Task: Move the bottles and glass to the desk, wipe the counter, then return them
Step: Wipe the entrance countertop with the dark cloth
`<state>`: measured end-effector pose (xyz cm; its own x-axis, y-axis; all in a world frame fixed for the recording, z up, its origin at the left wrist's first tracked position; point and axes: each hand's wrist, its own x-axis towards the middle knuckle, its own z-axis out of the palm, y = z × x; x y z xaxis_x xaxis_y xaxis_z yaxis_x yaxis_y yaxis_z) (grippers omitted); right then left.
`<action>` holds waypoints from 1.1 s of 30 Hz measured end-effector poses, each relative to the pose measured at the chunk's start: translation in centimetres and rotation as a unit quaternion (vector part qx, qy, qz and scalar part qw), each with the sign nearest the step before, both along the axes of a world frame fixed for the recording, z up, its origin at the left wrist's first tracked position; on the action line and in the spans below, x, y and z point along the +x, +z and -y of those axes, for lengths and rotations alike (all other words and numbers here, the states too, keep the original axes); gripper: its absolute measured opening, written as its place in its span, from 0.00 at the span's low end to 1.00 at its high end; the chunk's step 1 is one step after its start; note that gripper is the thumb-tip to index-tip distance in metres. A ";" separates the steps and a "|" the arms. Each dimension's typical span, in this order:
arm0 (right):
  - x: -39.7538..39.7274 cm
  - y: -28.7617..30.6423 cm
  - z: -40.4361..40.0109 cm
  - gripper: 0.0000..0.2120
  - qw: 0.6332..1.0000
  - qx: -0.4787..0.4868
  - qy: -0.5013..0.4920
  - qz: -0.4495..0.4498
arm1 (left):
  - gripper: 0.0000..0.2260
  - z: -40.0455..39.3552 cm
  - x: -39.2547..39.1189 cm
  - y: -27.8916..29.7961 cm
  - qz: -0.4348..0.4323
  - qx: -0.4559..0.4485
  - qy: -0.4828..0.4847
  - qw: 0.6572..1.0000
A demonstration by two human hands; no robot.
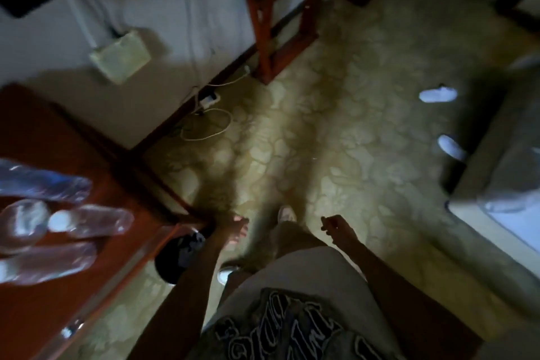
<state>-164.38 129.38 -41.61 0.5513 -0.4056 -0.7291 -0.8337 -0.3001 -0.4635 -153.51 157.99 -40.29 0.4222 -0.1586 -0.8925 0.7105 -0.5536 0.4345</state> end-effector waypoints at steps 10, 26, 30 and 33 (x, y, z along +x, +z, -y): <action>0.6 -3.2 14.3 0.22 0.981 0.063 -0.171 -0.064 | 0.11 18.3 10.3 0.9 0.049 -0.015 -0.040 0.998; 20.4 0.8 42.1 0.13 0.935 0.147 -0.317 0.060 | 0.11 35.8 28.2 -2.8 -0.017 0.117 -0.059 0.991; 20.7 -1.7 46.7 0.16 0.901 0.162 -0.402 0.012 | 0.09 47.1 35.7 -4.5 0.004 0.103 -0.142 0.985; 21.9 -1.1 50.3 0.16 0.871 0.160 -0.463 -0.028 | 0.12 56.9 42.4 -4.0 0.012 0.092 -0.181 0.979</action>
